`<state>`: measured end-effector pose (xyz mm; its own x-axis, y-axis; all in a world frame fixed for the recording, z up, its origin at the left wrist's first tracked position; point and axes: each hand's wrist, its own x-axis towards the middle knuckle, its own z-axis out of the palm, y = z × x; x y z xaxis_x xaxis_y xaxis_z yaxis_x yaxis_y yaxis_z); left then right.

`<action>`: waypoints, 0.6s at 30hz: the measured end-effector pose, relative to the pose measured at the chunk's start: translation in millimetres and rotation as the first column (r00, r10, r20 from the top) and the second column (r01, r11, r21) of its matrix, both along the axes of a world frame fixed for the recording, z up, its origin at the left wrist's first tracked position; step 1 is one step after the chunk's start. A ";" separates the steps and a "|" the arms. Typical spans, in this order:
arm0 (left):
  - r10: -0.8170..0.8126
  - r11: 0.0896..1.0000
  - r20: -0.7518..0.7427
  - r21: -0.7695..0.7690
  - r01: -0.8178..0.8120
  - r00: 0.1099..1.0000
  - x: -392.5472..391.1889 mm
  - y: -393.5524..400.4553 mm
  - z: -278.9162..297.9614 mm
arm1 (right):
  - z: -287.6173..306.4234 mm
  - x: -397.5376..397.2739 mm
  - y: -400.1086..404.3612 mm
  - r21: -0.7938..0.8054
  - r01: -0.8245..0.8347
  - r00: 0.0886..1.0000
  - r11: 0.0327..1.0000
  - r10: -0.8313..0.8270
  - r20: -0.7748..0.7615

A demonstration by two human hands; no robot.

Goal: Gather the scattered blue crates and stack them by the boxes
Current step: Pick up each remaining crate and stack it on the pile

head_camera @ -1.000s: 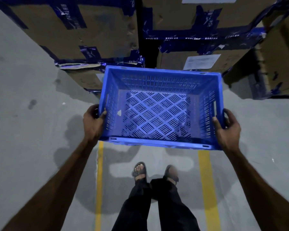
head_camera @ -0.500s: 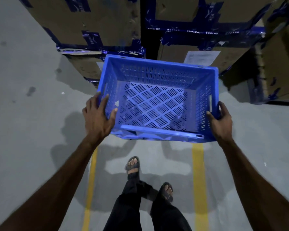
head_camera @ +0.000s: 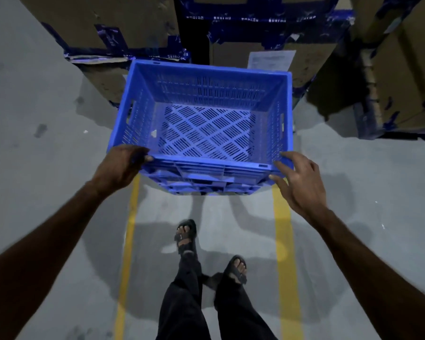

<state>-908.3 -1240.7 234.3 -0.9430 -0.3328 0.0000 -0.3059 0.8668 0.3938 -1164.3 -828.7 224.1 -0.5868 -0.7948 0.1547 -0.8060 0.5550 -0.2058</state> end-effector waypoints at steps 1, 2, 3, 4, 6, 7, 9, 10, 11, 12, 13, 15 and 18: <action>-0.009 1.000 -0.011 0.008 0.010 1.000 1.7 -1.7 1.2 | -1.6 0.4 -0.6 -0.011 0.007 1.000 1.000 -0.007 -0.020; -0.022 1.000 -0.027 0.012 0.023 0.999 3.6 -2.9 1.9 | -1.9 0.0 -2.5 -0.015 0.016 0.999 1.000 -0.016 -0.037; -0.039 0.999 -0.046 0.013 0.040 0.998 5.2 -3.0 2.2 | -1.7 -0.9 -5.3 -0.009 0.020 0.999 1.000 -0.020 -0.047; -0.060 0.998 -0.063 0.009 0.060 0.996 6.1 -2.6 2.9 | -0.8 -1.4 -8.8 0.003 0.016 0.999 1.000 -0.016 -0.046; -0.089 0.996 -0.074 -0.002 0.090 0.993 5.7 -4.0 1.1 | -0.2 -1.2 -18.3 0.022 -0.015 0.999 1.000 0.016 -0.037; -0.091 0.996 -0.063 -0.012 0.090 0.994 5.8 -6.1 -1.0 | -1.0 -0.4 -23.7 0.029 -0.022 0.999 0.999 0.023 -0.028; -0.080 0.996 -0.040 -0.036 0.078 0.996 7.2 -10.0 -4.0 | -4.1 2.3 -32.3 0.039 -0.007 1.000 0.999 0.007 -0.004; -0.066 0.997 -0.033 -0.040 0.065 0.997 8.4 -11.6 -6.7 | -6.2 4.2 -34.5 0.041 0.009 1.000 0.999 -0.009 0.003; -0.051 0.998 -0.035 -0.039 0.049 0.998 8.9 -12.0 -8.4 | -8.5 6.1 -35.2 0.038 0.025 1.000 0.999 -0.025 0.002; -0.038 0.999 -0.044 -0.038 0.036 0.998 8.6 -11.1 -8.7 | -10.1 8.4 -35.3 0.029 0.040 0.999 0.999 -0.040 -0.004; -0.029 0.999 -0.052 -0.042 0.027 0.998 7.8 -9.2 -7.7 | -11.6 10.6 -35.1 0.017 0.051 0.999 0.999 -0.051 -0.010; -0.019 0.999 -0.053 -0.041 0.017 0.998 7.0 -6.3 -8.2 | -13.1 13.8 -35.6 0.003 0.068 0.998 0.998 -0.068 -0.003; -0.015 0.999 -0.070 -0.046 0.012 0.997 8.4 -5.2 -7.5 | -11.9 14.8 -38.2 0.022 0.078 0.997 0.997 -0.079 0.007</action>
